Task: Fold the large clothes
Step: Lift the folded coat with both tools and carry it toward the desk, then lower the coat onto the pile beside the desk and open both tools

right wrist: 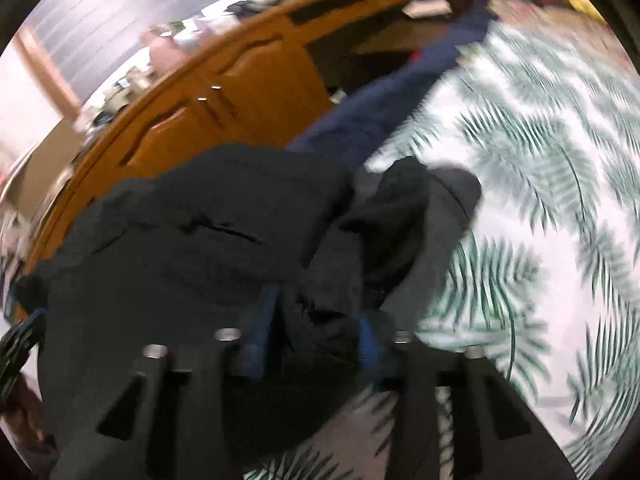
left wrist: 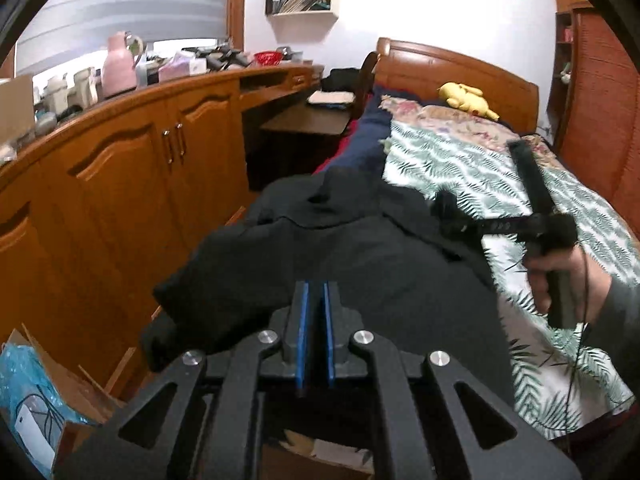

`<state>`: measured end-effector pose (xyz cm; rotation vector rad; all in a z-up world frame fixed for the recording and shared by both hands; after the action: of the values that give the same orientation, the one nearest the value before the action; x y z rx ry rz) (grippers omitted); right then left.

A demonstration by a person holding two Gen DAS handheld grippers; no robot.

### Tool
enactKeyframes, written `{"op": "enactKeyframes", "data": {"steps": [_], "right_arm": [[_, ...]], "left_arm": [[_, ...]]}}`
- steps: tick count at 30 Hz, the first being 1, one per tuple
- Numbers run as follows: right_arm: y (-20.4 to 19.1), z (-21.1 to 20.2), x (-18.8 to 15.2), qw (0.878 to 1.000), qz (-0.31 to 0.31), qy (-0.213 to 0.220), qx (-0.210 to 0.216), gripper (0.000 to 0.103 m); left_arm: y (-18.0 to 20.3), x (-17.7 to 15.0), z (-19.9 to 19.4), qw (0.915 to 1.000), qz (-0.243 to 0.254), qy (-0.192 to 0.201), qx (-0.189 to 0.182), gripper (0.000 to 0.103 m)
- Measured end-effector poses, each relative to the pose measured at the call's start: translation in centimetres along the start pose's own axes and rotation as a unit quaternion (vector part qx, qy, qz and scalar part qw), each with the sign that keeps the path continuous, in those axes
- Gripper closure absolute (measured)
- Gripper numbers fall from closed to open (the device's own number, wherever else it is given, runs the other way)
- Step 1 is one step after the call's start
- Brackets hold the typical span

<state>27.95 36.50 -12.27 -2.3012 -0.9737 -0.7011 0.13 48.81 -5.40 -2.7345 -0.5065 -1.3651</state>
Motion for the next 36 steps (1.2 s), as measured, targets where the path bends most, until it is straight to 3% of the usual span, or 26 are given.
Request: {"op": "enactKeyframes", "data": {"steps": [2,5,8,12,13,16,20,25,29,33,36], "right_arm": [[-0.7,-0.6,1.1,0.999,-0.026,0.037,-0.028,0.085],[-0.4,-1.3,3.0,0.995,-0.016,0.071,-0.064,0.086],[-0.9,-0.5,3.1,0.992,-0.05,0.049,-0.102,0.081],[-1.5,-0.7,0.8,0.981,-0.119,0.035,-0.148,0.065],[-1.6,-1.0,0.2,0.98,-0.124,0.038,-0.148,0.057],[-2.2,-2.2,-1.2,0.982,-0.12,0.049,-0.136,0.05],[-3.2,-3.5,-2.0,0.986,-0.106,0.055,-0.116,0.049],[-6.5,-6.1,-2.5,0.99,-0.109,0.072,-0.052,0.049],[-9.8,-5.4,-4.8,0.99,-0.138,0.039,-0.012,0.049],[-10.4,-3.4,-7.2,0.989,-0.144,0.024,-0.032,0.049],[-9.8,-4.4,-7.3,0.99,-0.13,0.027,-0.037,0.049]], "left_arm": [[-0.3,-0.4,0.9,1.0,0.0,-0.001,0.005,0.099],[-0.3,-0.3,2.2,1.0,0.003,0.0,0.008,0.099],[0.2,-0.1,2.7,0.9998,0.008,-0.002,0.016,0.099],[1.4,0.1,2.1,0.9993,0.025,0.003,0.027,0.099],[1.4,0.1,2.0,0.9993,0.024,0.003,0.028,0.099],[1.5,0.1,1.5,0.9994,0.018,0.006,0.03,0.099],[1.1,0.2,0.9,0.9992,0.005,0.009,0.037,0.099],[0.8,0.1,0.3,0.9993,-0.007,0.011,0.034,0.096],[0.8,0.0,-0.4,0.9991,-0.018,0.014,0.035,0.091],[1.6,-0.1,-1.7,0.9986,-0.023,0.025,0.041,0.084],[2.6,-0.2,-2.3,0.9986,-0.019,0.027,0.042,0.082]]}}
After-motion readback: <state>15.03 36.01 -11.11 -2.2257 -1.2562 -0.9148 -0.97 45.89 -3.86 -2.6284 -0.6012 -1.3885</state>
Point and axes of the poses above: each gripper's, at about its wrist camera, not at the fingertips, and z roughly the way its jaws point, y to its right, x to its top, the point moved 3 cm from there along z, roughly the way its jaws point, and after that the axes turned 6 degrees about -x, right-handed, at the moved point
